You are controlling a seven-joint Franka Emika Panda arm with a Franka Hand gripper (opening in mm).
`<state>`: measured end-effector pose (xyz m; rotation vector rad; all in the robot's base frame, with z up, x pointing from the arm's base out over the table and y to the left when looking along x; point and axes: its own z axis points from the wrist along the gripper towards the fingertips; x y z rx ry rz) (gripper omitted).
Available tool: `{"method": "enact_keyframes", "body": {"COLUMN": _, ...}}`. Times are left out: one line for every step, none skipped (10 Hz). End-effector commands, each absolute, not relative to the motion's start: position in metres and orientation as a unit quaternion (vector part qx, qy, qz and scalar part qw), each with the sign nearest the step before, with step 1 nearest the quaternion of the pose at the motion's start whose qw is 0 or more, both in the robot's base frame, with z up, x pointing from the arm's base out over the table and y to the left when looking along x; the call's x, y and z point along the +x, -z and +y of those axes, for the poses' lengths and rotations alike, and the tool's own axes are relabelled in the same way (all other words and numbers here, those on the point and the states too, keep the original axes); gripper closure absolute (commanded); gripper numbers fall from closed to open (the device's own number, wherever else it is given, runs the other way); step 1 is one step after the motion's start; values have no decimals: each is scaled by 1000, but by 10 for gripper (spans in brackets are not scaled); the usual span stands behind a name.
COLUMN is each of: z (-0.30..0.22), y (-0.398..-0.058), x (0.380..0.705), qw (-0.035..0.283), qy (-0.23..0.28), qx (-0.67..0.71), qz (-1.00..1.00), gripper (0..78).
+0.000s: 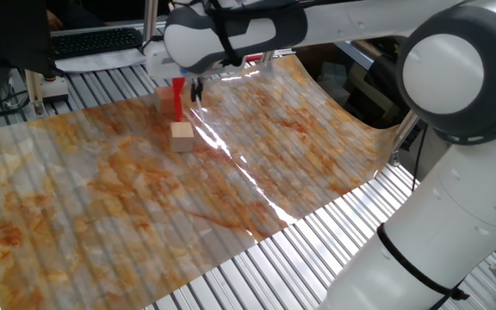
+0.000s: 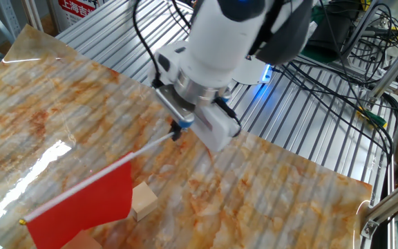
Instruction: Wave the flag
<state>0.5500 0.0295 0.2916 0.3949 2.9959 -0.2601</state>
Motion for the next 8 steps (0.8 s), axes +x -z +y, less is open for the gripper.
{"method": "enact_keyframes", "body": {"z": -139, "y": -312, "x": 575, "qw": 65, "qy": 93, "qx": 68, "qz": 991, "gripper": 764}}
{"method": "enact_keyframes", "body": {"z": -150, "y": -309, "x": 571, "qw": 60, "qy": 100, "qx": 69, "qz": 991, "gripper": 764}}
{"method": "enact_keyframes", "body": {"z": -159, "y": -307, "x": 568, "qw": 62, "qy": 102, "qx": 61, "qz": 991, "gripper": 764}}
{"method": "enact_keyframes", "body": {"z": -167, "y": -306, "x": 563, "qw": 61, "qy": 103, "qx": 45, "qz": 992, "gripper": 764}}
{"method": "enact_keyframes", "body": {"z": -174, "y": -307, "x": 557, "qw": 61, "qy": 104, "qx": 31, "qz": 992, "gripper": 764}}
{"method": "enact_keyframes", "body": {"z": -178, "y": -309, "x": 552, "qw": 61, "qy": 109, "qx": 14, "qz": 992, "gripper": 764}}
{"method": "enact_keyframes", "body": {"z": -180, "y": -311, "x": 548, "qw": 61, "qy": 126, "qx": -7, "qz": 990, "gripper": 764}}
{"method": "enact_keyframes", "body": {"z": -184, "y": -314, "x": 541, "qw": 65, "qy": 149, "qx": -35, "qz": 986, "gripper": 764}}
